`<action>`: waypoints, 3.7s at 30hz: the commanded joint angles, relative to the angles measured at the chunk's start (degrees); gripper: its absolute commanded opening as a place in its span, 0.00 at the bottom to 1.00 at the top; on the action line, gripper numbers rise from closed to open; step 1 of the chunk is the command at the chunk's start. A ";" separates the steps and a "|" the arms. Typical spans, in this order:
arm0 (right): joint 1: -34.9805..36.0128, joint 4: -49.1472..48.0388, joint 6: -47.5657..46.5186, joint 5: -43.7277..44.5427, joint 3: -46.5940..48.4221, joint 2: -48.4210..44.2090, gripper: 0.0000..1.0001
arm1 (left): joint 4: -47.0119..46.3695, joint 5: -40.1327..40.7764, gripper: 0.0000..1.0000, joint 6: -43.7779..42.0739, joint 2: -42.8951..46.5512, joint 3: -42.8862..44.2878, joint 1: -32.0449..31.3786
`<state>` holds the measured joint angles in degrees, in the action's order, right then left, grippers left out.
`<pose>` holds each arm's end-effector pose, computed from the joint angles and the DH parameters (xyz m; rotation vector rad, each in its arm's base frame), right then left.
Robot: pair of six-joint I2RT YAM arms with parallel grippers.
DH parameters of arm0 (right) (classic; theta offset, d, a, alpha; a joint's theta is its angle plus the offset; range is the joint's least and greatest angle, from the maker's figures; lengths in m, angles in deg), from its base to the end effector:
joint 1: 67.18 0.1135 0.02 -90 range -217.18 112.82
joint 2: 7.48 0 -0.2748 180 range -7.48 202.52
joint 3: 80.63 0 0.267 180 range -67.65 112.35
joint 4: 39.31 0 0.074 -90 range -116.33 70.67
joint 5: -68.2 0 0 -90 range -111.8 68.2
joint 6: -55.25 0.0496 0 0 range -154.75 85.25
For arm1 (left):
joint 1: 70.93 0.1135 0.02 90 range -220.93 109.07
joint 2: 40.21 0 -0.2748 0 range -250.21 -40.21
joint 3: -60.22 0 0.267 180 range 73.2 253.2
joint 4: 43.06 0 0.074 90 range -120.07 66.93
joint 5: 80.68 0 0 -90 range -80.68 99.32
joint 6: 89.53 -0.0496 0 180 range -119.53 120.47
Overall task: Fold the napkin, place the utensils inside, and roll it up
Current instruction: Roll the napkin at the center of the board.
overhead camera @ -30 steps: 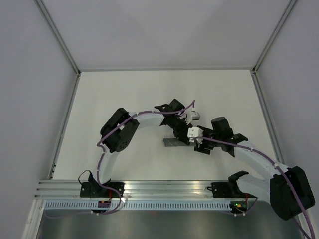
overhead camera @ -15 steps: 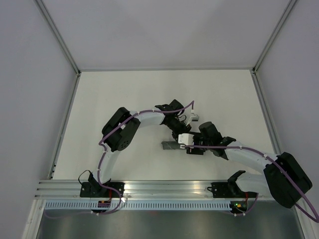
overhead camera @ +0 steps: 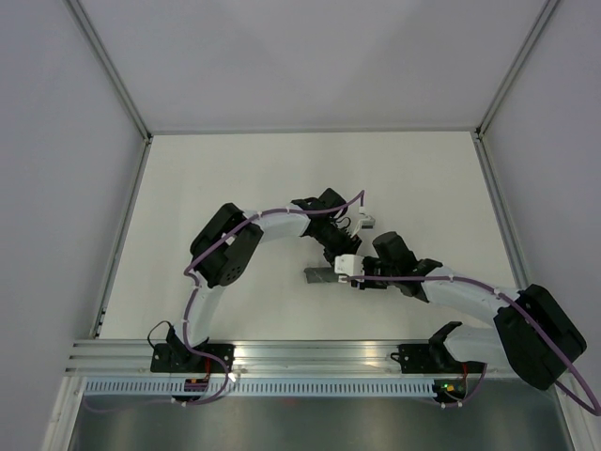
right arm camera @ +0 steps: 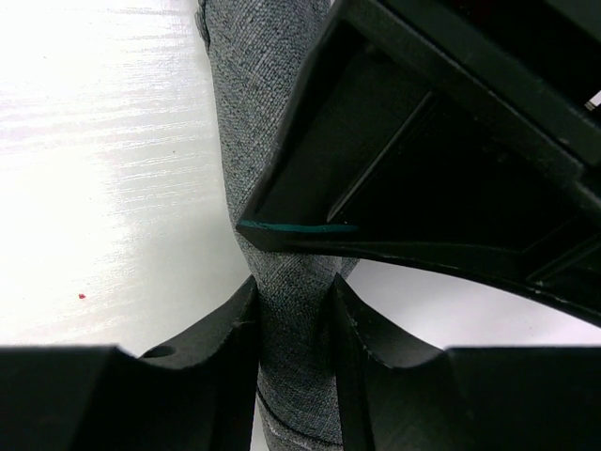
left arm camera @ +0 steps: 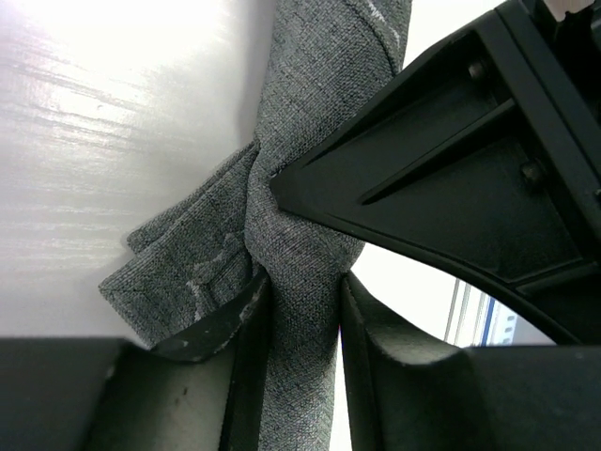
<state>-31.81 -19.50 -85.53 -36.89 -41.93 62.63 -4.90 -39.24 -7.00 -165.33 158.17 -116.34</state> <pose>0.1807 0.1441 0.1377 -1.7428 1.6981 0.2043 0.2966 -0.3538 0.1193 1.4439 2.3041 -1.3467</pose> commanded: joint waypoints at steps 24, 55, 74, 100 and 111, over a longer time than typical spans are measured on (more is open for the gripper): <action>-0.04 14.08 -1.60 -2.92 6.53 8.29 0.28 | -15.21 13.66 0.44 10.53 21.48 -15.59 9.10; -6.63 38.15 -4.76 -11.80 35.45 37.64 0.28 | -63.67 48.29 0.52 5.03 50.69 -59.67 -6.25; -11.03 53.02 -6.61 -17.51 49.07 49.85 0.29 | -52.60 49.77 0.52 -11.86 28.80 -43.23 -15.06; -13.75 59.35 -7.14 -20.50 57.25 55.75 0.38 | -43.63 48.82 0.45 -15.48 16.93 -34.87 -15.15; -14.28 56.11 -0.64 -20.51 60.15 50.32 0.70 | -42.48 53.03 0.34 -8.55 13.15 -33.20 -15.06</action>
<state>-46.45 44.26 -87.19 -62.88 17.69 114.71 -52.72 11.53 -20.79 -147.93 124.78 -131.36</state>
